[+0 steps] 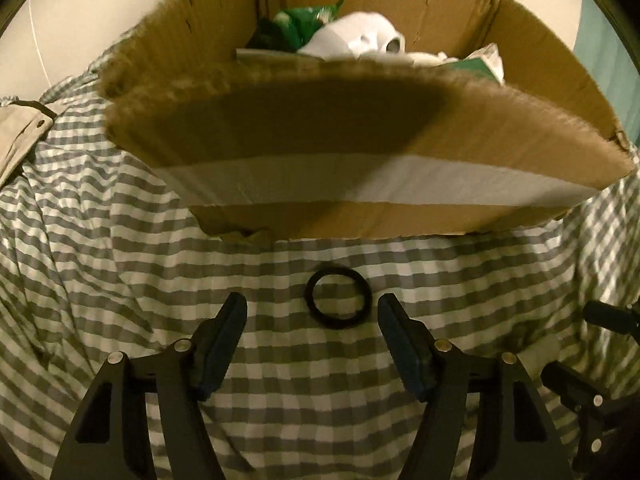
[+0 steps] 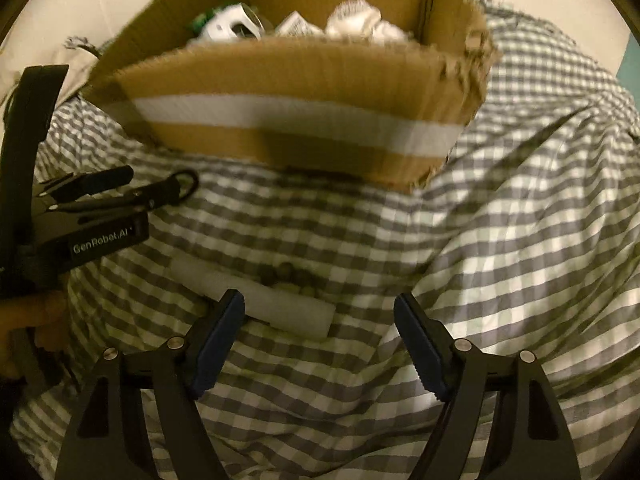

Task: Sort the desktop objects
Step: 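Lower left tool to the black ring while right tool lowers to the white stick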

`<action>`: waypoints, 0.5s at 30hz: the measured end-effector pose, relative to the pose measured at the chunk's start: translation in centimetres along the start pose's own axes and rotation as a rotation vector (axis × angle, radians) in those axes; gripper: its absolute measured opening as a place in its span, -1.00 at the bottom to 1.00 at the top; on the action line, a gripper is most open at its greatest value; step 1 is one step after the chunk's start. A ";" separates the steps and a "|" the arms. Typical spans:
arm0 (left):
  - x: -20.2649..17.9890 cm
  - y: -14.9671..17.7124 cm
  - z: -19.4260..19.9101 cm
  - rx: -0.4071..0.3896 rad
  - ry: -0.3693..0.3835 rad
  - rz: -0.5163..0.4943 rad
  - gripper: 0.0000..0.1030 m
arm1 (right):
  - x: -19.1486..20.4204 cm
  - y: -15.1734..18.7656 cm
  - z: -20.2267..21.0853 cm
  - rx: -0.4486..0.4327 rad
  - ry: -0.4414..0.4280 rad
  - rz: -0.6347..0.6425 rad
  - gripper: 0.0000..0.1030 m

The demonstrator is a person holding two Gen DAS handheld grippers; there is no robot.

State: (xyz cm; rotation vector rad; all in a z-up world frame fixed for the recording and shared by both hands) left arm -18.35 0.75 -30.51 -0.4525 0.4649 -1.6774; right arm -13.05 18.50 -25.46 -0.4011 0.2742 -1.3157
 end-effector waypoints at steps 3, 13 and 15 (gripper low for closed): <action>-0.1 0.1 -0.8 0.005 -0.007 -0.001 0.36 | 0.1 0.3 -0.9 0.035 0.002 -0.001 0.50; -0.9 0.2 -2.7 -0.015 -0.023 0.009 0.27 | 1.0 1.0 -3.6 0.125 -0.043 0.005 0.50; -1.0 0.2 -2.8 -0.019 0.000 0.014 0.07 | 1.4 1.0 -3.6 0.122 -0.056 0.014 0.23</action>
Point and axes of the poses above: each gripper's, at about its wrist camera, not at the fingertips, and z roughly against the way its jaws point, x to its left, y to its underside, the point moved 6 cm from there along -z, roughly the way its jaws point, and after that the axes turned 3 degrees about -z, right-handed, at the moved point
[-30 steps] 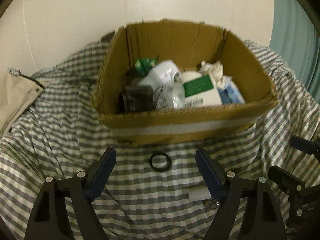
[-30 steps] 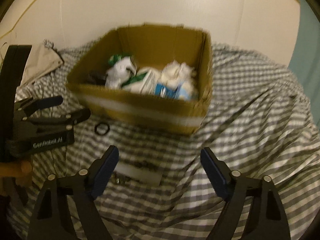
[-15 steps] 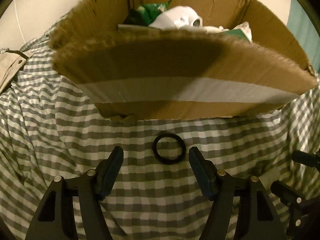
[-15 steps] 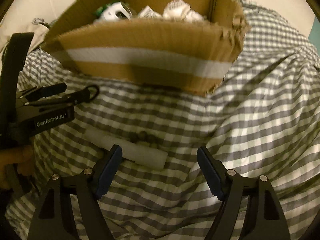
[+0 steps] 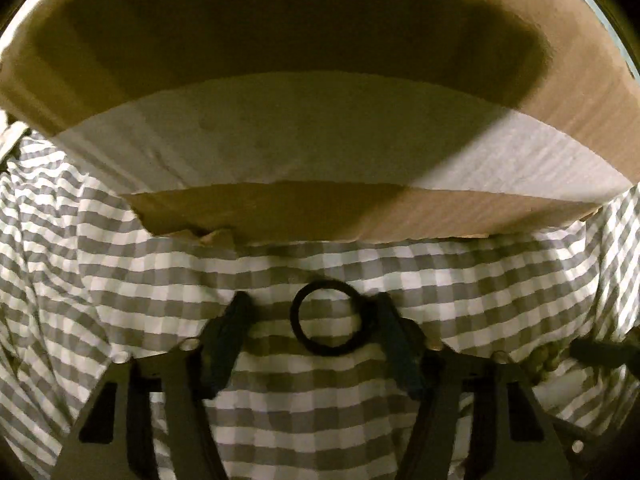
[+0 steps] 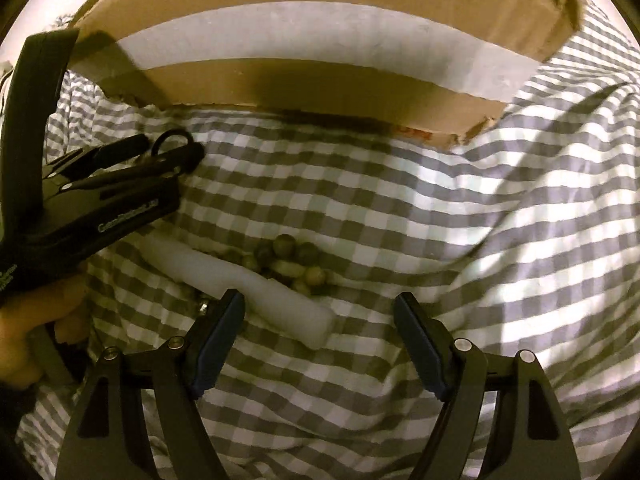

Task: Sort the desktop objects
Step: 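Lower left tool to the black ring while right tool lowers to the white stick, then grasp the black ring with left tool while right tool grasps the white stick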

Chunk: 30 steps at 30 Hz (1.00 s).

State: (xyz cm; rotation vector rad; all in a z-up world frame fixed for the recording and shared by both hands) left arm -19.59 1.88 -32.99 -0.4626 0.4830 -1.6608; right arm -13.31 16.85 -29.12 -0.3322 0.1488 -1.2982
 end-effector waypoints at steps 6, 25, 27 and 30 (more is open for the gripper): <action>0.1 -0.1 0.5 -0.001 0.041 0.009 -0.70 | 0.9 0.5 0.5 -0.014 -0.015 0.029 -0.33; 0.2 1.3 8.8 -0.090 0.104 -0.017 -0.93 | 2.3 1.7 7.5 -0.229 -0.140 0.038 -0.76; 0.3 1.4 9.5 -0.098 0.099 -0.018 -0.93 | 2.7 1.5 7.1 -0.234 -0.134 0.032 -0.73; -0.8 1.1 10.3 -0.122 0.090 -0.021 -0.93 | 3.0 1.5 6.6 -0.187 -0.135 0.063 -0.65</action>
Point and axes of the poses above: each gripper's, at about its wrist camera, not at the fingertips, and z roughly against the way its jaws point, x to its left, y to its underside, the point moved 6 cm from there along -z, roughly the way its jaws point, and after that the axes turned 3 degrees about -z, right-handed, at the moved point
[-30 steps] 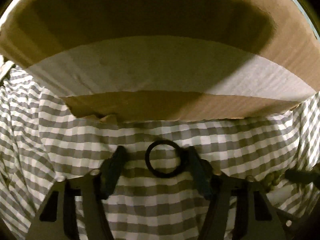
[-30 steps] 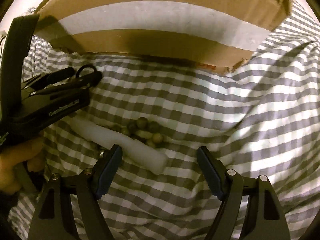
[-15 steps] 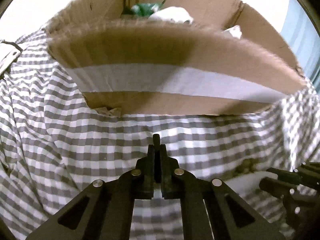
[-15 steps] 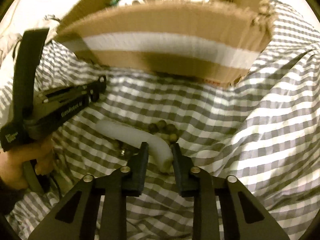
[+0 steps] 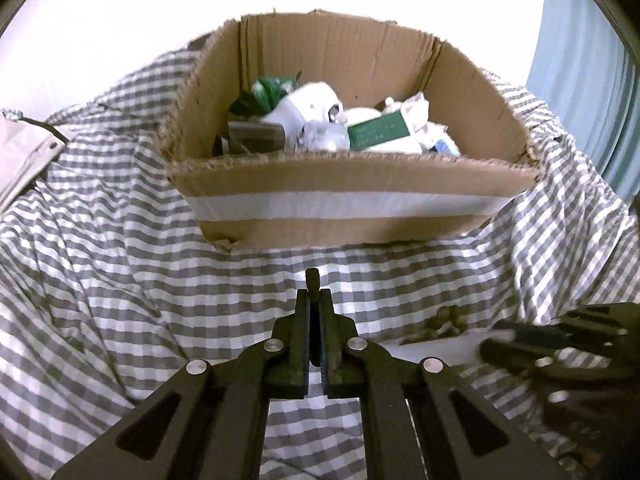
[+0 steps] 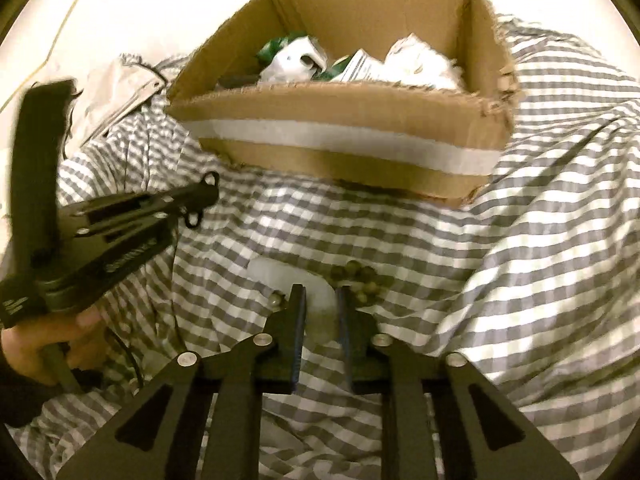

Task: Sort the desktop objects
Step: 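Grasp the black ring with left tool while right tool grasps the white stick, then carry the ring and stick over the box and open both tools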

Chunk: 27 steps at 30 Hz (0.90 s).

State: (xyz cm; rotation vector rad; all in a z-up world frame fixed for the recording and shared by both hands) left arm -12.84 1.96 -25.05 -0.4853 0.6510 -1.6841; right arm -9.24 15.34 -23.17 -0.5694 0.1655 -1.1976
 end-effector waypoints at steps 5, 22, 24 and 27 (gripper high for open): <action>0.6 -0.9 1.7 -0.037 0.000 -0.001 -0.93 | 1.6 -0.3 -2.4 0.031 0.014 0.101 -0.65; 2.1 -2.8 6.6 -0.141 0.012 0.020 -0.93 | 2.5 -0.3 -1.0 0.005 -0.025 0.156 -0.80; 2.2 -3.0 7.2 -0.154 0.011 0.019 -0.93 | 3.0 -0.6 -0.3 -0.011 -0.033 0.167 -0.80; 2.5 -3.6 8.1 -0.177 0.013 0.023 -0.93 | 3.1 -1.2 1.5 -0.054 -0.055 0.159 -0.81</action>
Point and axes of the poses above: each gripper's, at about its wrist camera, not at the fingertips, and z roughly against the way its jaws point, x to its left, y to its underside, the point moved 6 cm from there along -z, roughly the way its jaws point, and after that the axes turned 3 degrees about -z, right-handed, at the moved point
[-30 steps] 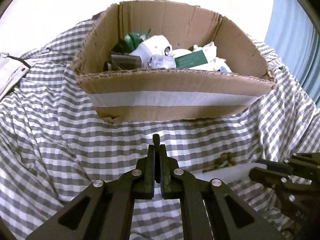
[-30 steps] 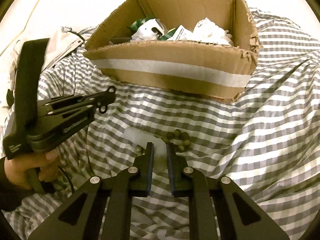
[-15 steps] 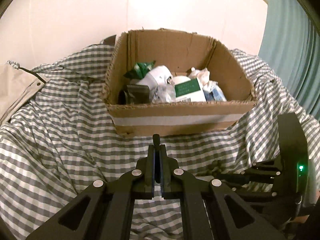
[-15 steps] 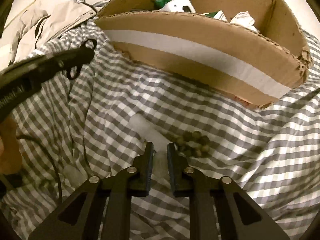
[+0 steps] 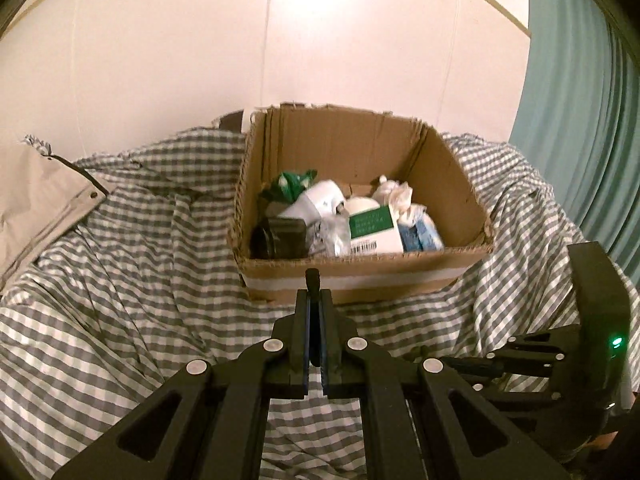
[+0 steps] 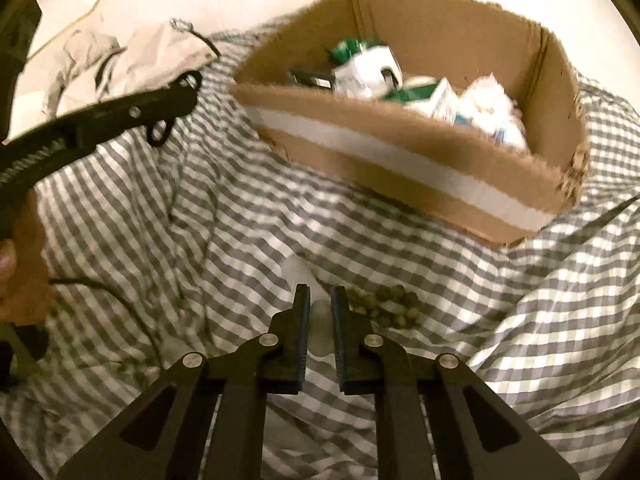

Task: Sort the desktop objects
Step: 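Carry the ring and stick over the box and open both tools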

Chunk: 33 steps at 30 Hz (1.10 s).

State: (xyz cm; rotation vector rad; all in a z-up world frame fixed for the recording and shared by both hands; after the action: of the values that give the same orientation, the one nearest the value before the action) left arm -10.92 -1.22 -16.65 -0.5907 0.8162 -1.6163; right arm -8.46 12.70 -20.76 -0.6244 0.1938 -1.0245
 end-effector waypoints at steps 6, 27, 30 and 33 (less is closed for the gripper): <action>-0.4 -1.4 1.2 -0.039 0.009 -0.015 -0.93 | -0.1 -1.9 4.1 -0.111 0.007 -0.023 -0.81; -3.1 -10.5 4.0 -0.241 0.057 -0.111 -0.93 | -2.4 -12.9 16.6 -0.492 0.084 -0.051 -0.82; -3.1 -11.9 3.1 -0.258 0.057 -0.118 -0.93 | -2.9 -14.6 16.8 -0.521 0.087 -0.058 -0.82; -2.8 -13.1 1.7 -0.263 0.066 -0.112 -0.93 | -3.6 -16.3 16.4 -0.536 0.091 -0.063 -0.82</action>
State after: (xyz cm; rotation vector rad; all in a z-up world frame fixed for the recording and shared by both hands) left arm -17.29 2.34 -5.22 -0.7835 1.0711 -1.6492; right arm -15.24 16.27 1.33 -1.0742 0.5418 -1.0674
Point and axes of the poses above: each gripper's, at about its wrist camera, not at the fingertips, and z roughly against the way its jaws point, x to its left, y to its underside, the point moved 6 cm from there along -z, roughly the way its jaws point, and after that the axes turned 3 degrees about -z, right-handed, at the moved point
